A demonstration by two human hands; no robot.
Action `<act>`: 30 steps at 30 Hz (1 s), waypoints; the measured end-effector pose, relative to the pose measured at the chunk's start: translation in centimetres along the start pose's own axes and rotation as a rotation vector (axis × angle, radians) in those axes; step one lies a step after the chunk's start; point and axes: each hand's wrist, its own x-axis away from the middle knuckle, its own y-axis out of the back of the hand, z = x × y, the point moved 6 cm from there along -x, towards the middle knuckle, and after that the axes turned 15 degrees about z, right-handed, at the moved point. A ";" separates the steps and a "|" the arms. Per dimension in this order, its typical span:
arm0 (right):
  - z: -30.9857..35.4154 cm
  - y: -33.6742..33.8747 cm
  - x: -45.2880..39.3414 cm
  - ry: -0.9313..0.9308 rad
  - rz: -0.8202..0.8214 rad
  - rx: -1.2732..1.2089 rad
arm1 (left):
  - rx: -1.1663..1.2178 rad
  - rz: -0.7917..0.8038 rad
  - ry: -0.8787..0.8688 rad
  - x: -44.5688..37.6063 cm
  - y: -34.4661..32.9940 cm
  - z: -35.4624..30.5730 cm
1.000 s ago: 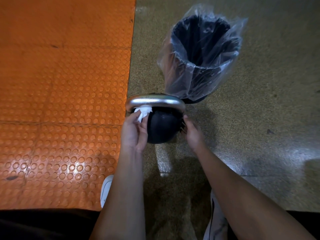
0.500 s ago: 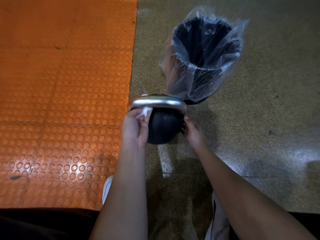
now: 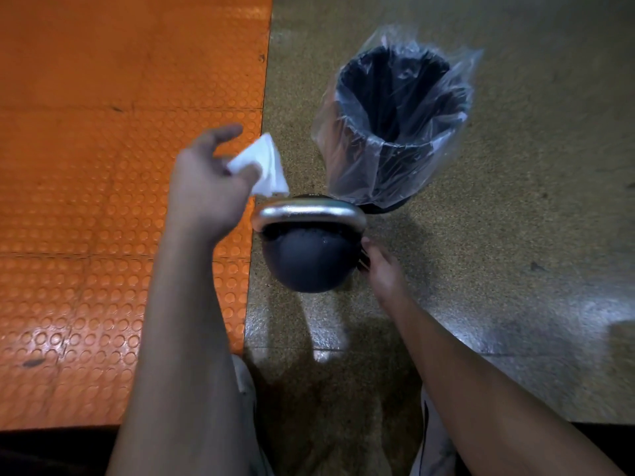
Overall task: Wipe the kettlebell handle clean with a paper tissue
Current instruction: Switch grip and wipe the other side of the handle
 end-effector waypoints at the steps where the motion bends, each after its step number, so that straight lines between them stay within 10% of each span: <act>1: -0.1 0.0 -0.1 0.001 0.003 0.004 | -0.181 0.085 -0.052 -1.2 -0.1 -1.1; 9: 0.2 -0.4 0.2 0.000 0.022 0.029 | -0.888 0.768 0.080 -6.0 -4.9 0.9; 17: -0.1 -0.1 0.0 -0.011 0.037 -0.002 | -0.561 0.672 0.054 -5.9 -4.7 0.1; 30: -0.2 -0.1 0.1 0.001 0.042 0.042 | -0.753 0.686 0.010 -5.4 -6.1 -2.3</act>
